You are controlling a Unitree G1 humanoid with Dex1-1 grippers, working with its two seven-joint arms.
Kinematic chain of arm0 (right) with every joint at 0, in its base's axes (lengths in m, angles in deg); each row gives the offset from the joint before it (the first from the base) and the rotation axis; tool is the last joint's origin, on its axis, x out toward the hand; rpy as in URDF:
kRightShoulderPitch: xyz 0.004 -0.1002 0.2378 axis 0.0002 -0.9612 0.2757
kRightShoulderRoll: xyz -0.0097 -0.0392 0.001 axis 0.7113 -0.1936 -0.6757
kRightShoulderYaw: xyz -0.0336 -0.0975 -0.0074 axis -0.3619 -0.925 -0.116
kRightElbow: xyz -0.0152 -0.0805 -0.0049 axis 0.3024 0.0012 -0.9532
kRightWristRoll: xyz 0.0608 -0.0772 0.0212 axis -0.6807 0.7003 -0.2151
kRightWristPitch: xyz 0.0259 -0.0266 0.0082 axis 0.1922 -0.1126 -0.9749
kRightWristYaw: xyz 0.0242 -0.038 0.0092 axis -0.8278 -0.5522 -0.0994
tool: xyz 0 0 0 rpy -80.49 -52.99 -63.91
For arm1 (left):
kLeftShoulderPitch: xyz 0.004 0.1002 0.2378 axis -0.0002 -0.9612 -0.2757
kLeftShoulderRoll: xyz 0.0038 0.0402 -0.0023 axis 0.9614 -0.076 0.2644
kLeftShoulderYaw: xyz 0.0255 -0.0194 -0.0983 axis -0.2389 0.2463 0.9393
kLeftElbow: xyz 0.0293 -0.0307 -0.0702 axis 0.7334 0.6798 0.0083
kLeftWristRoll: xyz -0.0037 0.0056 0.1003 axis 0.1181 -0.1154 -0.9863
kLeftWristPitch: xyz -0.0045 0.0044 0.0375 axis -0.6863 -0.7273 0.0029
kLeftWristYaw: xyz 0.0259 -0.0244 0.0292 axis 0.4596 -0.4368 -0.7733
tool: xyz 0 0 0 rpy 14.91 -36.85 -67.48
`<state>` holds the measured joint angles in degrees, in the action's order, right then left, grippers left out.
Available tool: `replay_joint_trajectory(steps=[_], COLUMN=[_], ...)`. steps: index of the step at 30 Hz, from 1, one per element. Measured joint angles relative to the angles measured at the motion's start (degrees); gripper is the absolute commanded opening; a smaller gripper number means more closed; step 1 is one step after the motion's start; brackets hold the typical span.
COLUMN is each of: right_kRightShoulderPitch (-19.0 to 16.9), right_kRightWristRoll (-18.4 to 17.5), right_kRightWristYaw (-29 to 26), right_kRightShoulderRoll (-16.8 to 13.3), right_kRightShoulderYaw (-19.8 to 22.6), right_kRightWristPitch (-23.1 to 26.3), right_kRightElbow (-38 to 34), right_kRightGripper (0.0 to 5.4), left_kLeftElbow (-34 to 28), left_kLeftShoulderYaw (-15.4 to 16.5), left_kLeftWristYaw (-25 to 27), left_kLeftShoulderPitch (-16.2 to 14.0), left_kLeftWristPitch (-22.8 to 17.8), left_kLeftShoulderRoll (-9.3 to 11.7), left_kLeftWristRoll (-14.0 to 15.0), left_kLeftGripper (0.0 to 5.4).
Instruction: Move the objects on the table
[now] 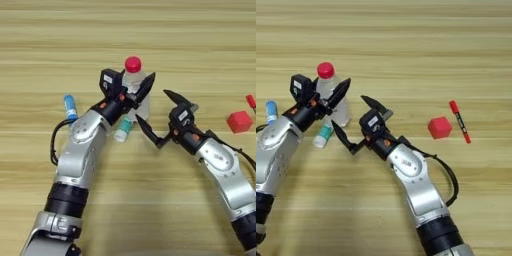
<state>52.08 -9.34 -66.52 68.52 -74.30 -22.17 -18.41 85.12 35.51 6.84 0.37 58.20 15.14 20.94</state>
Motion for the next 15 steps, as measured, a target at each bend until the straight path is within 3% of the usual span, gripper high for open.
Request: replay_joint_trajectory(steps=[15], right_kRightShoulderPitch=[0.0], right_kRightWristRoll=[0.6], right_kRightWristYaw=[-0.4], right_kRightShoulderRoll=[0.1], right_kRightShoulderYaw=[-0.8], right_kRightWristPitch=[0.0], right_kRightElbow=[0.0], right_kRightGripper=[5.4], left_kLeftElbow=[-4.4], left_kLeftShoulderYaw=[-1.6], left_kLeftWristYaw=[0.8], left_kLeftShoulderPitch=[-1.9], left_kLeftWristPitch=[-1.9], left_kLeftShoulderRoll=[-0.2], left_kLeftWristRoll=[0.7], left_kLeftGripper=[3.04])
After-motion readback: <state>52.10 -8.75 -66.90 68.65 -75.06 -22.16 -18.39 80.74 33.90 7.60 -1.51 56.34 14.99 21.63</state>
